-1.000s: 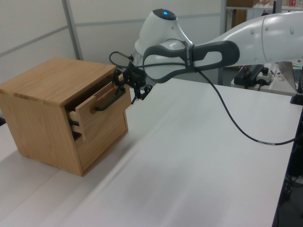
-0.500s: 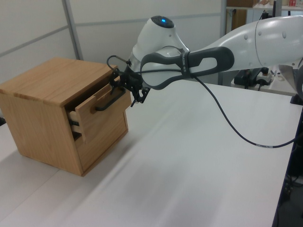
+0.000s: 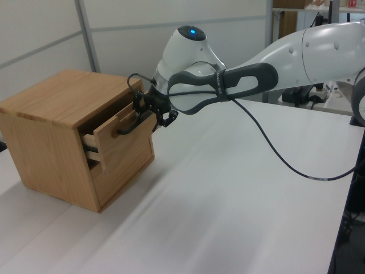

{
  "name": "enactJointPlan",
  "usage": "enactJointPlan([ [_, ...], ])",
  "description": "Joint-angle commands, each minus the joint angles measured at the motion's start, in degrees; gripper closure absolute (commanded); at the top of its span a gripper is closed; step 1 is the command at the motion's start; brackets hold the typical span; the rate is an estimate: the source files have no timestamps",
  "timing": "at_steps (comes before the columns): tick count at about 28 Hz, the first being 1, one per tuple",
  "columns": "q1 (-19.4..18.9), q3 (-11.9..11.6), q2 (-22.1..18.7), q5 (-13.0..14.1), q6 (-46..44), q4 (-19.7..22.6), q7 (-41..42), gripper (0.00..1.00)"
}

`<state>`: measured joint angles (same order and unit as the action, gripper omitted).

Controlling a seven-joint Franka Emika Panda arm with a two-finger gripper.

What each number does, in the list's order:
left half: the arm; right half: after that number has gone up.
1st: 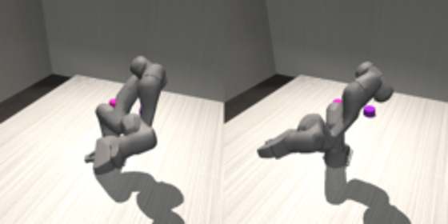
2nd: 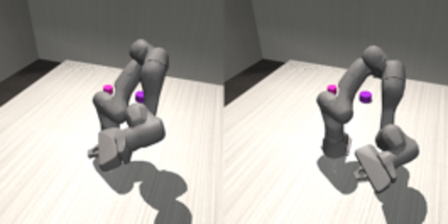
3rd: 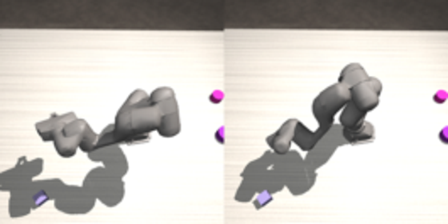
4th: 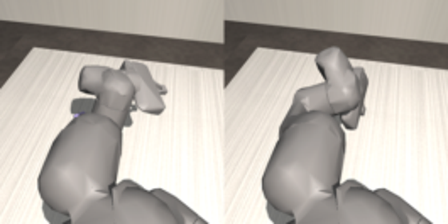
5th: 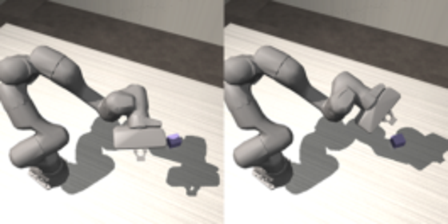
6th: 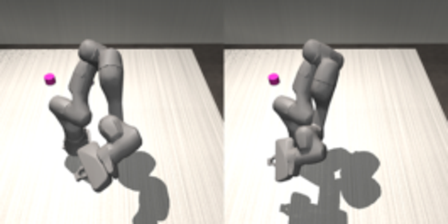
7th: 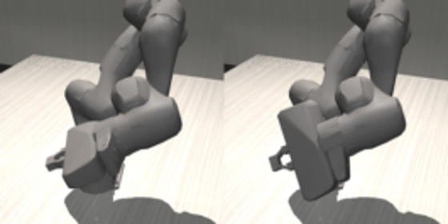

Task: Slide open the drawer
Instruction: 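Pull the handle outward, sliding the upper drawer out of the cabinet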

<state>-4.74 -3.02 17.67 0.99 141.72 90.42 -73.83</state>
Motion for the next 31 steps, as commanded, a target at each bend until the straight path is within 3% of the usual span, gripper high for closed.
enactJointPlan([
  [1,0.0,0.1,-0.9,-0.9,0.6,0.7,0.6,0.86],
  [5,0.1,0.1,-2.4,-0.8,0.3,0.8,0.7,1.0],
  [20,0.4,-0.4,-5.2,-0.8,-3.9,0.9,4.0,1.0],
  [31,1.1,-0.6,-8.8,0.0,-23.0,0.8,4.7,1.0],
])
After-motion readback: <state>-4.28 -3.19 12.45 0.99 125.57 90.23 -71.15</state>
